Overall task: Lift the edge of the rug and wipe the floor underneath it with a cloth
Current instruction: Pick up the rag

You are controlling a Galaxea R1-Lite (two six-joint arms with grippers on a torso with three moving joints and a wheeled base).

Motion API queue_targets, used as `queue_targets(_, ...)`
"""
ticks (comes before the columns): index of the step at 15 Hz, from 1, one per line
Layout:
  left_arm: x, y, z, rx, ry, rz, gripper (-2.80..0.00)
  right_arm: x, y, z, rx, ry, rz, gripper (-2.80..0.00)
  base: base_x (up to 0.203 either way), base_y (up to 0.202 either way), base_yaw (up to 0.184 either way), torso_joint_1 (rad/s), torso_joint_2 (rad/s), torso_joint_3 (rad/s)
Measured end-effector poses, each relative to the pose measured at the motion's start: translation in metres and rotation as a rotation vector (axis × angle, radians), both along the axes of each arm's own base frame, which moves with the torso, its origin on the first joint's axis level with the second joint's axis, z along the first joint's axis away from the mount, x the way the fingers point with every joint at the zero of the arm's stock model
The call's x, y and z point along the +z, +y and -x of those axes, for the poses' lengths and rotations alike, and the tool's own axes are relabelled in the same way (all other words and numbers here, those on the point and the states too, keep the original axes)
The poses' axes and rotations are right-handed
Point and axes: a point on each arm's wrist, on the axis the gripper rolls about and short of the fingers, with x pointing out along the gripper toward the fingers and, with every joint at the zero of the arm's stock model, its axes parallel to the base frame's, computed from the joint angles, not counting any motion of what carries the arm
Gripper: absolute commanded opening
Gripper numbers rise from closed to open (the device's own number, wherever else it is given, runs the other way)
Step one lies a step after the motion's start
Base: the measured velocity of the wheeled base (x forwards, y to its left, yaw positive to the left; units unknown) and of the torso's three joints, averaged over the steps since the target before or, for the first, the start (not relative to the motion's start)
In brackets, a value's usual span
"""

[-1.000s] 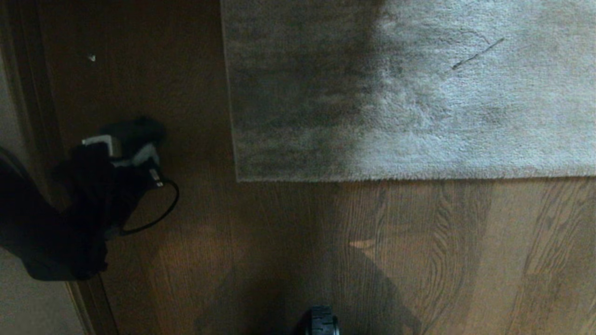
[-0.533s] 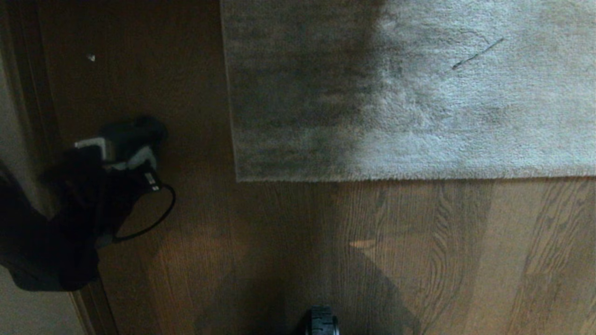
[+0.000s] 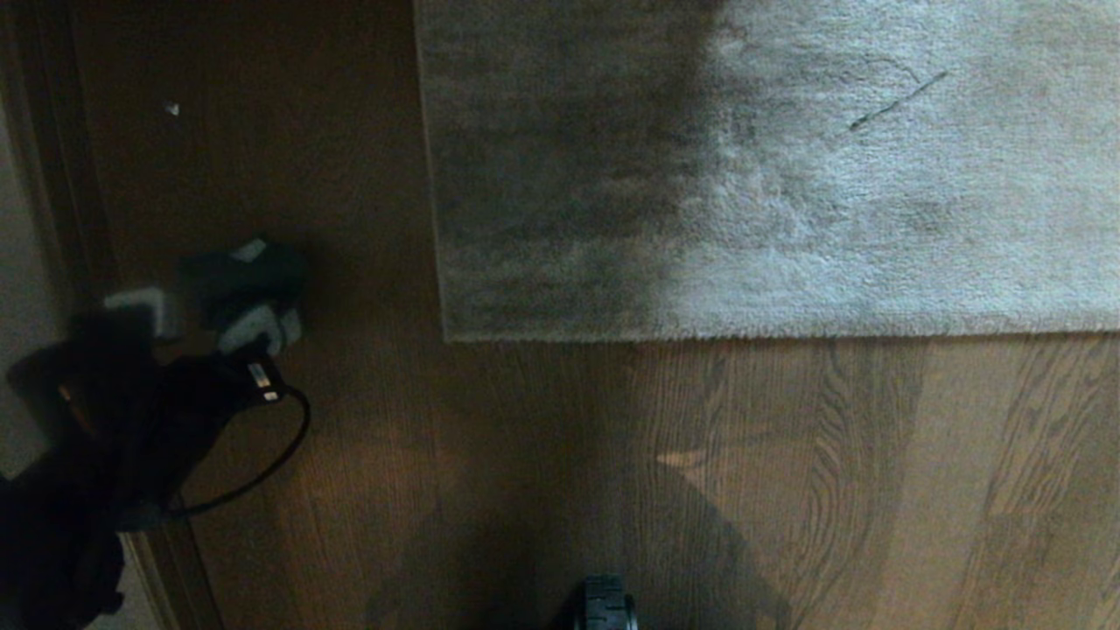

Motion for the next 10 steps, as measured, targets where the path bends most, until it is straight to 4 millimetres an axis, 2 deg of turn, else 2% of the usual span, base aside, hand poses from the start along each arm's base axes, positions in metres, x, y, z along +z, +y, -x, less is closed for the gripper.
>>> queue_targets(6,-0.005,-0.010,0.041,-0.051,-0.005,-0.013,-2.80,0.000,0.000,0.000,0.000,0.000,0.000,-2.80,0.000,0.000,0.000,0.000,0.00,0.000)
queue_targets(10,-0.014,-0.015,0.070,-0.133,0.056,-0.011,-2.80,0.000,0.000,0.000,0.000,0.000,0.000,-2.80,0.000,0.000,0.000,0.000,0.00,0.000)
